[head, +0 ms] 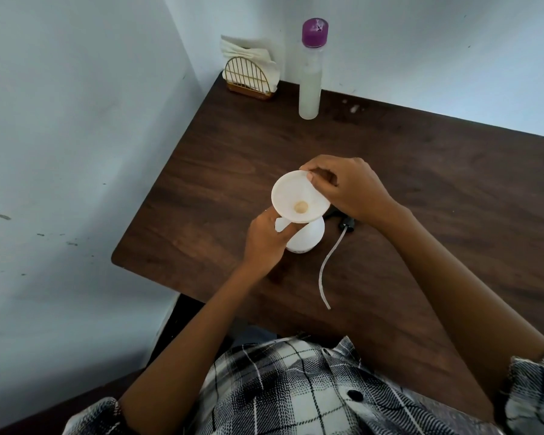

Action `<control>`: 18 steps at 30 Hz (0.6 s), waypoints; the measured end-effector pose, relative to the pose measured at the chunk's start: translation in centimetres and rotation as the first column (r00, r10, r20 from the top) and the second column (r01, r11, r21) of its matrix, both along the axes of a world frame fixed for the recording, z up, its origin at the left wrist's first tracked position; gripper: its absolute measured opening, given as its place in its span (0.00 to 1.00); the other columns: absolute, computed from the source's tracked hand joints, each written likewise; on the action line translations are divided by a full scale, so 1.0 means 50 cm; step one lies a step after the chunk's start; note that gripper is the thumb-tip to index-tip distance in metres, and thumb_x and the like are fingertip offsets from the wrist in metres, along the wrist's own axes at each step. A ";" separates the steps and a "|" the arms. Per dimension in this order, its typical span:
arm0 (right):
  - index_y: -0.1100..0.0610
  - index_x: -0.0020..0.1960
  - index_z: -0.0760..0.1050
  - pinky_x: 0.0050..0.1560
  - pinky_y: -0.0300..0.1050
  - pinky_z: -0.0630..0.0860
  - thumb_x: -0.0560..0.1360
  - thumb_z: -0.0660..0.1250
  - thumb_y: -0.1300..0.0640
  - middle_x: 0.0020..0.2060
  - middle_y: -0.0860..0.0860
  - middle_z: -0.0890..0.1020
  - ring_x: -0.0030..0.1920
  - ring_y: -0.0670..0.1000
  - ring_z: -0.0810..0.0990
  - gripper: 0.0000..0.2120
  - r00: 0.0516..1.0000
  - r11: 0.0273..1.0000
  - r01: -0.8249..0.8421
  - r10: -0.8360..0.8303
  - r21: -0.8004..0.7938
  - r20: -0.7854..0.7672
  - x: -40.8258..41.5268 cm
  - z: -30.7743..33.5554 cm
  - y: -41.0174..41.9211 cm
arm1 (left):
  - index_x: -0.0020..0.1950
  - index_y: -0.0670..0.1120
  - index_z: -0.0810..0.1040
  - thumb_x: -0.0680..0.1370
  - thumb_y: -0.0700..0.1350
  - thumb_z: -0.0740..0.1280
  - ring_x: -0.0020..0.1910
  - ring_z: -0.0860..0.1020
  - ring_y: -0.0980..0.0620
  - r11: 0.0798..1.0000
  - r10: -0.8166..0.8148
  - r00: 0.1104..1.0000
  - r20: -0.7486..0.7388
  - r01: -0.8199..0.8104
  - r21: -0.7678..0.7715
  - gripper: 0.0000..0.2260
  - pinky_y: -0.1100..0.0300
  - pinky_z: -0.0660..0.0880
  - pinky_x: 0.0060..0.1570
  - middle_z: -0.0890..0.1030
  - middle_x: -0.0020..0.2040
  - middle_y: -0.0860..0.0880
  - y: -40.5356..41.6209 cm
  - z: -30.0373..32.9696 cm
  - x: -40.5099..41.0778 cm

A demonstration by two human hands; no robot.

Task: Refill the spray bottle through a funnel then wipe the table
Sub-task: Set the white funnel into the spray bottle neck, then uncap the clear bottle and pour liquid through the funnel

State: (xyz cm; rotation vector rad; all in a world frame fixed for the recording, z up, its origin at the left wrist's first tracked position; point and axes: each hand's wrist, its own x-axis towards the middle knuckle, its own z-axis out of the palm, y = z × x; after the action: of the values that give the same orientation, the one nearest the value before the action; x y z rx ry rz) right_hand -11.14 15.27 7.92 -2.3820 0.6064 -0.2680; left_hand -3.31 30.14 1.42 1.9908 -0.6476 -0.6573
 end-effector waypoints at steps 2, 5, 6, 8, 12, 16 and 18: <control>0.52 0.57 0.78 0.43 0.38 0.74 0.78 0.61 0.55 0.51 0.47 0.83 0.45 0.45 0.79 0.11 1.000 1.000 0.001 -0.001 0.014 -0.008 0.000 0.001 -0.001 | 0.66 0.44 0.74 0.72 0.49 0.73 0.61 0.76 0.49 1.000 -0.012 1.000 -0.019 0.012 0.023 0.24 0.61 0.72 0.56 0.78 0.64 0.46 0.001 0.000 0.002; 0.51 0.58 0.78 0.44 0.41 0.76 0.78 0.61 0.51 0.50 0.46 0.83 0.46 0.45 0.78 0.12 1.000 1.000 0.009 -0.008 0.028 -0.031 0.001 0.005 -0.005 | 0.68 0.45 0.70 0.71 0.50 0.74 0.64 0.73 0.50 0.997 -0.054 0.998 -0.039 0.056 0.059 0.28 0.56 0.71 0.62 0.75 0.66 0.47 0.002 -0.001 0.007; 0.50 0.58 0.78 0.45 0.43 0.76 0.78 0.60 0.49 0.50 0.46 0.83 0.46 0.45 0.78 0.12 0.999 0.999 0.012 -0.011 0.035 -0.035 0.001 0.007 -0.005 | 0.69 0.46 0.69 0.71 0.49 0.74 0.64 0.72 0.50 0.995 -0.082 0.995 -0.052 0.085 0.055 0.29 0.56 0.70 0.63 0.74 0.67 0.48 0.006 0.000 0.009; 0.49 0.58 0.77 0.46 0.45 0.77 0.79 0.58 0.46 0.50 0.45 0.82 0.46 0.45 0.78 0.13 0.999 0.998 0.025 -0.022 0.064 -0.036 -0.003 0.008 -0.007 | 0.70 0.46 0.67 0.70 0.48 0.75 0.65 0.70 0.51 0.985 -0.160 0.986 -0.036 0.162 0.066 0.31 0.56 0.69 0.64 0.72 0.68 0.48 0.020 0.001 0.021; 0.48 0.57 0.76 0.45 0.48 0.78 0.79 0.53 0.42 0.40 0.44 0.81 0.40 0.43 0.79 0.17 0.993 0.989 0.119 -0.117 0.092 -0.023 -0.015 0.005 -0.027 | 0.70 0.52 0.66 0.71 0.44 0.75 0.64 0.70 0.53 0.939 -0.314 0.950 -0.004 0.311 0.149 0.31 0.57 0.70 0.62 0.68 0.68 0.50 0.065 0.003 0.079; 0.49 0.57 0.75 0.44 0.48 0.79 0.80 0.55 0.46 0.36 0.43 0.79 0.36 0.40 0.78 0.13 0.971 0.968 0.238 -0.240 0.073 0.013 -0.001 0.010 -0.081 | 0.62 0.64 0.68 0.74 0.42 0.71 0.61 0.73 0.55 0.929 -0.311 0.945 -0.097 0.324 0.177 0.24 0.61 0.72 0.57 0.69 0.67 0.56 0.073 0.014 0.167; 0.49 0.60 0.74 0.45 0.50 0.79 0.80 0.57 0.49 0.38 0.43 0.79 0.39 0.44 0.80 0.12 0.954 0.954 0.293 -0.296 0.063 0.053 0.017 0.014 -0.117 | 0.65 0.57 0.71 0.76 0.43 0.69 0.60 0.74 0.54 0.944 -0.265 0.958 -0.110 0.281 0.171 0.20 0.59 0.74 0.58 0.73 0.67 0.53 0.048 0.025 0.209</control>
State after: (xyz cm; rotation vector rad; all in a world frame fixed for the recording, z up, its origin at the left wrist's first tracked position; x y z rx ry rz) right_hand -10.30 9.44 8.60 -2.2172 0.9290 -0.4473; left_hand 7.12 32.53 2.66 2.0476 -0.8456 -0.9969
